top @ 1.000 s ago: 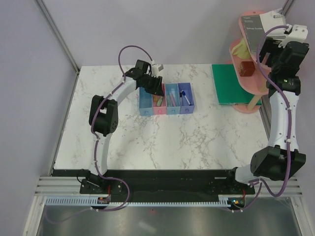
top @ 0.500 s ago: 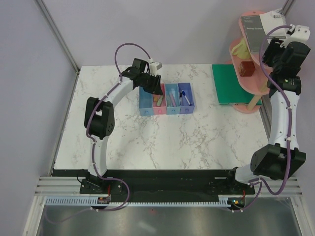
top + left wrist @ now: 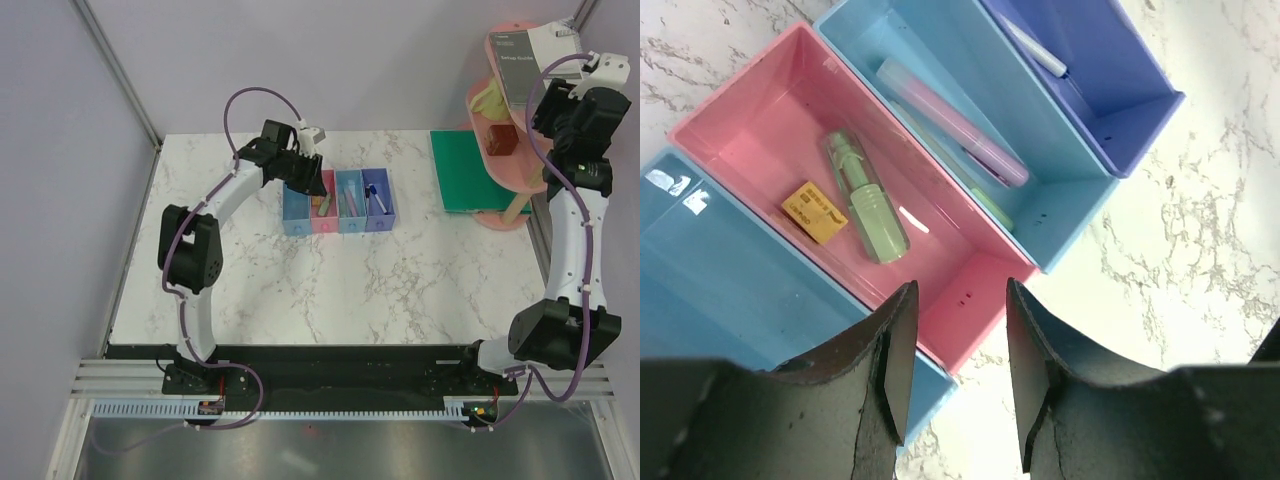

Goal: Sort the stationery into containers
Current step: Pick up the stationery from the corner of the board.

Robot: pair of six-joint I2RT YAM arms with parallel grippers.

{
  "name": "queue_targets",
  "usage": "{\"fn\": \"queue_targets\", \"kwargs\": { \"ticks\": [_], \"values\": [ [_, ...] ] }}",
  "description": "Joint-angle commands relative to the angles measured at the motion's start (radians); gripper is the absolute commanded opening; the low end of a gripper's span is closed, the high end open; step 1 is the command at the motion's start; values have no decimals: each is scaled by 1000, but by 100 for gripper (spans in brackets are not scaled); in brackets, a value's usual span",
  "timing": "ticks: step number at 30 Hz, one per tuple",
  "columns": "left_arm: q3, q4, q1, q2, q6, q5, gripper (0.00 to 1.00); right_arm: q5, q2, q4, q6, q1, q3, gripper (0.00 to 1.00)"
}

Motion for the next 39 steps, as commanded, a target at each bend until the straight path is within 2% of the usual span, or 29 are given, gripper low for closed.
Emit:
{"fn": "queue_targets", "kwargs": {
  "ticks": [1,5,10,11,13,17,18,24,28,30,34,39],
  "values": [
    [-43,13,1,-125,54,10,47,-35,-75,10,-23,-4,11,4],
    [-103,-9,3,-187,77,19,49,-92,-121,-16,-55,-4,16,2],
    [-184,-9,3,-266,95,114,63,-196,-176,-99,-53,-4,22,2],
    [-190,-10,1,-276,97,138,67,-239,-185,-125,-49,-4,22,2],
    [-196,-9,1,-296,97,215,69,-296,-206,-159,-44,-4,25,2],
    [-175,-3,1,-316,86,308,82,-492,-219,-246,-32,-3,32,2],
    [-170,-3,1,-317,85,334,83,-571,-219,-277,-26,-3,34,2],
    [-147,-4,-2,-352,68,399,92,-808,-216,-350,-9,6,40,2],
    [-167,-3,-9,-372,57,442,100,-906,-210,-369,5,46,37,1],
    [-175,-3,-22,-383,57,453,100,-923,-205,-372,13,77,39,1],
    [-192,2,-42,-402,56,459,100,-913,-204,-369,16,213,31,1],
    [-184,11,-57,-409,37,456,100,-883,-188,-302,74,320,-3,1]
  ]
}}
